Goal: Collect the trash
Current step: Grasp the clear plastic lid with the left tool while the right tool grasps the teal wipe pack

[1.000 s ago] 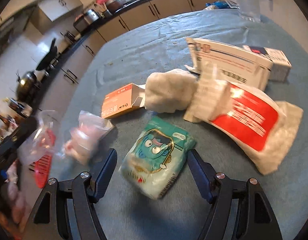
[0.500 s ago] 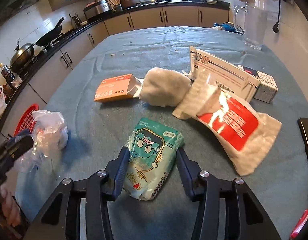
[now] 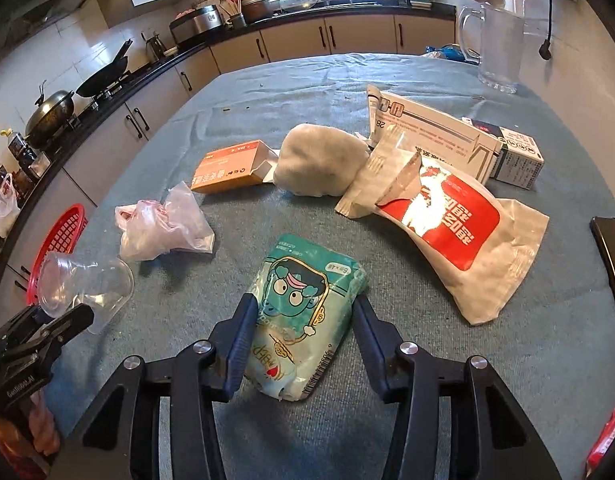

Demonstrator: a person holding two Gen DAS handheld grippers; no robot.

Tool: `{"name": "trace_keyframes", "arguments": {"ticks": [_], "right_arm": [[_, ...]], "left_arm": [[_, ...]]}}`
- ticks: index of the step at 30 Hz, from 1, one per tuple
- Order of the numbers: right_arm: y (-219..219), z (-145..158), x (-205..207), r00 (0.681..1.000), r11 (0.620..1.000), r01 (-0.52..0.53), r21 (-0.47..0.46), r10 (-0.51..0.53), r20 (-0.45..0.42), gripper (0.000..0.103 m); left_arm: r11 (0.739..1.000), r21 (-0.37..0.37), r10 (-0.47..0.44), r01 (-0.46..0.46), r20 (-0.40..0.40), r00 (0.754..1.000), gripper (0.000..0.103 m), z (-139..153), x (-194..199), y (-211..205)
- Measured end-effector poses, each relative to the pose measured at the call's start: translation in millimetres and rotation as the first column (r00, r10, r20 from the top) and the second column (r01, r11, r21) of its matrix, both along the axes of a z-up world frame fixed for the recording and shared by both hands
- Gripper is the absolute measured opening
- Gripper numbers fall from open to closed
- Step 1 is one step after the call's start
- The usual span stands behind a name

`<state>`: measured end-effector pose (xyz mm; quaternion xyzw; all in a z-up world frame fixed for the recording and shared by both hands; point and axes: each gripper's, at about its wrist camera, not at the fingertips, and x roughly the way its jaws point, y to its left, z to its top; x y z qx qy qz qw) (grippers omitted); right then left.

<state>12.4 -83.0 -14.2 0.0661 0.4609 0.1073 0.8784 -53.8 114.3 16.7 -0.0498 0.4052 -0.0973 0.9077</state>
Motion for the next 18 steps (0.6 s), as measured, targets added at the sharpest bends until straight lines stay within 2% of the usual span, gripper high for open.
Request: {"name": "trace_keyframes", "arguments": {"ticks": [5,9,12,14,15,18], "right_arm": [[-2.0,-0.9,-0.6,1.000,1.000,0.003,0.012,-0.003,0.000,0.054],[-2.6,-1.4,-1.1,1.000,1.000,0.001,0.018,-0.001,0.002,0.054],[-2.8,-2.0,-2.2,1.000,1.000,-0.001,0.020,0.001,0.006,0.054],[-2.6,-2.3,-2.8,1.000,1.000,-0.003,0.019,0.003,0.010,0.054],[-2.7,-2.2,-2.9,1.000,1.000,-0.003,0.020,0.003,0.011,0.054],[-2.2,-2.2,-3.7,1.000,1.000,-0.006,0.018,0.005,0.014,0.054]], "left_arm": [[0.999,0.039,-0.014,0.013,0.025,1.000,0.060,5.4,-2.1,-8.4],[0.996,0.090,-0.012,0.007,0.056,0.998,0.069,9.0,3.9,-11.3],[0.995,0.103,-0.024,0.016,0.068,0.997,0.069,10.8,11.5,-11.1],[0.996,0.087,-0.035,0.030,0.059,0.998,0.046,9.6,16.1,-10.8],[0.997,0.068,-0.041,0.038,0.039,0.998,0.038,7.7,19.6,-10.7],[0.999,0.040,-0.030,0.029,0.042,0.999,0.038,6.7,21.7,-8.5]]}}
